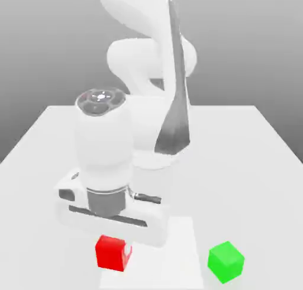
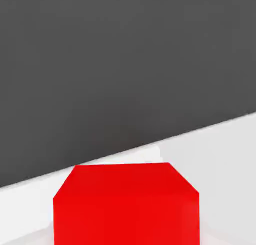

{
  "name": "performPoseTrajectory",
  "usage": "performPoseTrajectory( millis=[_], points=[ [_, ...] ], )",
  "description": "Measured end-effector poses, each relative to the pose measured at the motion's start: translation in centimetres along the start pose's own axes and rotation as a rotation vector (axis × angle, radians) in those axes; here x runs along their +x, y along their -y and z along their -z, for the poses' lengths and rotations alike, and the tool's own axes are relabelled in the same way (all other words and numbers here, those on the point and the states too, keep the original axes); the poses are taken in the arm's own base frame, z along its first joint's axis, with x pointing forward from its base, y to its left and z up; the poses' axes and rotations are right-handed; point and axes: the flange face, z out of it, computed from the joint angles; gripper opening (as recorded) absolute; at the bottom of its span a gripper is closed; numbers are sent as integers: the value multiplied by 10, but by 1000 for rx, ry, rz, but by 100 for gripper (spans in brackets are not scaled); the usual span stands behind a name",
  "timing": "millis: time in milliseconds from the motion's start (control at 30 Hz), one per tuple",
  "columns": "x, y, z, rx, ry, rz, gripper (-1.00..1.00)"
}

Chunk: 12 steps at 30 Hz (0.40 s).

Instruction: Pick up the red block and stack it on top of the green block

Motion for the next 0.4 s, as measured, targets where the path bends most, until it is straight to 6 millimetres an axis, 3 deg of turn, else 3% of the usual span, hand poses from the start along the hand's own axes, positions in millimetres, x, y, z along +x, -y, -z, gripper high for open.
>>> performPoseTrajectory(
  millis=[100,167,267,300,400],
  points=[
    [-63,41,12,-1,0,254,-100],
    [-107,65,7,-5,-3,426,-100],
    [-127,75,-26,-7,-5,502,-100],
    [-129,75,-36,-7,-5,508,100],
    [-129,75,-36,-7,-5,508,100]
  ],
)
